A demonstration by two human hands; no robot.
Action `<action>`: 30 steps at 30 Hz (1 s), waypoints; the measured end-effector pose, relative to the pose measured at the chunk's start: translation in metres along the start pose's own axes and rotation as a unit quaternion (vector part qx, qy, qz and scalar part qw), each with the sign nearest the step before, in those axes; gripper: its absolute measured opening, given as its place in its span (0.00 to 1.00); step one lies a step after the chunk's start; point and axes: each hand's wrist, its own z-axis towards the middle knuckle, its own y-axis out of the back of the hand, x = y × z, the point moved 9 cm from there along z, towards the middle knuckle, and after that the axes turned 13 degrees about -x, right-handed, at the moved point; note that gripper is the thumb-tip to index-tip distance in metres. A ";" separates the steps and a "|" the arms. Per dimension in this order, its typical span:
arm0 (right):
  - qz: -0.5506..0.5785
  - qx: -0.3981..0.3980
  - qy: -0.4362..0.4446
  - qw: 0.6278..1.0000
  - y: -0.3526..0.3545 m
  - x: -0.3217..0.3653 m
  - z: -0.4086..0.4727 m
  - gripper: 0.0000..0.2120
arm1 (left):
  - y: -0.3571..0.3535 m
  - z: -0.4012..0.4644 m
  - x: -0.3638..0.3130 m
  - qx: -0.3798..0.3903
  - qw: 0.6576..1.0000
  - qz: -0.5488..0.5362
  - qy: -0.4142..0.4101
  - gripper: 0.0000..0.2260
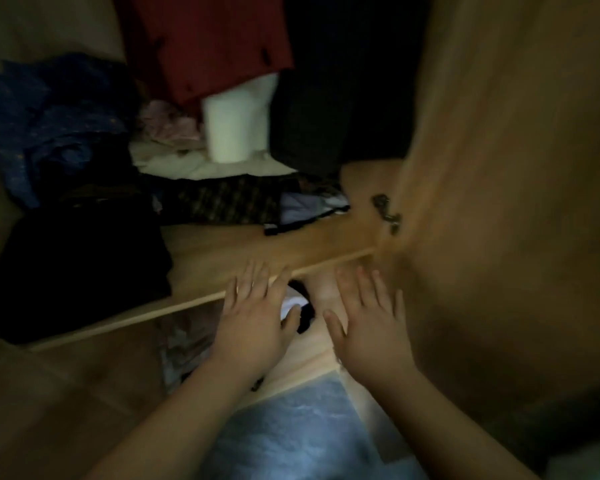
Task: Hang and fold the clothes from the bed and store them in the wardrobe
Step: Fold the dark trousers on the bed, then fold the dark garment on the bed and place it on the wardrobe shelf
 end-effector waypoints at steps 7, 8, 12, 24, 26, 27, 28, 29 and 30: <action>-0.047 -0.007 -0.075 0.996 0.077 -0.131 -0.159 0.32 | -0.053 -0.104 -0.170 0.059 0.996 -0.015 -0.072 0.33; -0.052 -0.006 -0.094 0.994 0.086 -0.155 -0.183 0.32 | -0.059 -0.121 -0.195 0.066 0.994 -0.022 -0.082 0.32; -0.077 -0.011 -0.181 0.980 0.126 -0.243 -0.279 0.34 | -0.076 -0.181 -0.292 0.096 0.986 -0.051 -0.125 0.34; -0.105 -0.064 -0.430 0.895 0.233 -0.417 -0.504 0.32 | -0.107 -0.287 -0.558 0.169 0.918 -0.131 -0.334 0.33; -0.107 -0.070 -0.465 0.876 0.237 -0.439 -0.527 0.32 | -0.120 -0.295 -0.591 0.177 0.904 -0.145 -0.362 0.33; -0.109 -0.070 -0.482 0.866 0.239 -0.450 -0.538 0.32 | -0.127 -0.298 -0.608 0.180 0.897 -0.153 -0.374 0.34; -0.110 -0.069 -0.498 0.857 0.240 -0.461 -0.547 0.32 | -0.136 -0.301 -0.624 0.182 0.890 -0.158 -0.386 0.34; -0.111 -0.065 -0.510 0.850 0.241 -0.472 -0.555 0.32 | -0.145 -0.304 -0.640 0.185 0.884 -0.159 -0.399 0.33; -0.114 -0.060 -0.520 0.844 0.242 -0.482 -0.561 0.32 | -0.156 -0.308 -0.655 0.192 0.876 -0.159 -0.412 0.33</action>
